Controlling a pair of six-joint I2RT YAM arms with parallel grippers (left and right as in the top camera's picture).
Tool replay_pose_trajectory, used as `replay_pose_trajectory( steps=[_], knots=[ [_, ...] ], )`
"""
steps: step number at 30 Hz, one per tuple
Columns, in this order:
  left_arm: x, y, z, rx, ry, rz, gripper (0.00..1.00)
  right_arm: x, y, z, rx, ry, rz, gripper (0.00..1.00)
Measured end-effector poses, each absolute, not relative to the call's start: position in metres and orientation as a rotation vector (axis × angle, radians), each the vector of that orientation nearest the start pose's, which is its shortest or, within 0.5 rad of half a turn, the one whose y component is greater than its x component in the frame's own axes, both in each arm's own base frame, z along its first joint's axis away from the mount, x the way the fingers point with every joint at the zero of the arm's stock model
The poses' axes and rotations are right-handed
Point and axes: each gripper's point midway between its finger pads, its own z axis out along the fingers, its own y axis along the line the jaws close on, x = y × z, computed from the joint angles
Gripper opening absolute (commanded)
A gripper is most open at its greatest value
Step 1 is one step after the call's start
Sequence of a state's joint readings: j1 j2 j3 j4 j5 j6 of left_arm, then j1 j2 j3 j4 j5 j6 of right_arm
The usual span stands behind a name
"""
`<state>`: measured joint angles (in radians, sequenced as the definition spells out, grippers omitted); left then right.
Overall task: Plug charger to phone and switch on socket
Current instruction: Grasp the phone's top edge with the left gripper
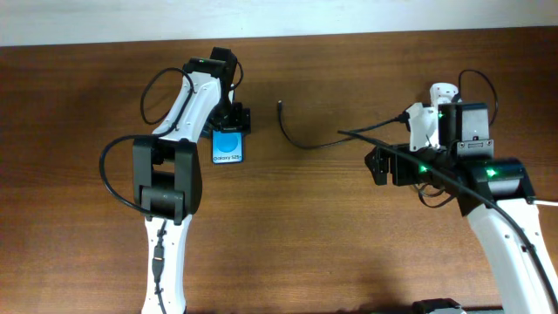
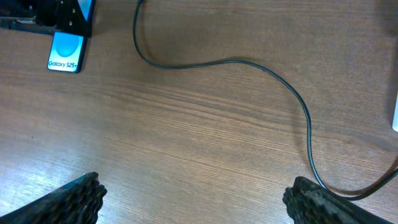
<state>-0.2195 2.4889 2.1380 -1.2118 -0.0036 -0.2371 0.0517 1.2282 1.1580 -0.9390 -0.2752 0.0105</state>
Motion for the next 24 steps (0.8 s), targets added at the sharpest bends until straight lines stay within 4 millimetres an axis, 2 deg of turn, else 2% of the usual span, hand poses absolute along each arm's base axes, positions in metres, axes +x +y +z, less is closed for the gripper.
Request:
replay_pose_trajectory(
  steps=[4, 6, 11, 16, 18, 24],
  knots=[
    [0.471, -0.105, 0.0, -0.042, 3.132, 0.003, 0.76, 0.305, 0.063, 0.201, -0.155, 2.564, 0.378, 0.98],
    [0.471, -0.105, 0.001, -0.042, 3.13, 0.004, 0.67, 0.305, 0.063, 0.201, -0.155, 2.565, 0.378, 0.98],
    [0.47, -0.105, 0.001, -0.042, 3.133, 0.005, 0.68, 0.305, 0.063, 0.201, -0.155, 2.565, 0.378, 0.98],
    [0.461, -0.107, 0.009, -0.039, 3.193, 0.001, 0.69, 0.305, 0.063, 0.201, -0.155, 2.566, 0.378, 0.98],
    [0.469, -0.111, 0.023, -0.036, 3.171, -0.018, 0.7, 0.304, 0.062, 0.201, -0.154, 2.57, 0.379, 0.98],
    [0.496, -0.118, 0.1, -0.035, 3.011, -0.077, 0.7, 0.303, 0.062, 0.2, -0.153, 2.575, 0.38, 0.98]
  ],
)
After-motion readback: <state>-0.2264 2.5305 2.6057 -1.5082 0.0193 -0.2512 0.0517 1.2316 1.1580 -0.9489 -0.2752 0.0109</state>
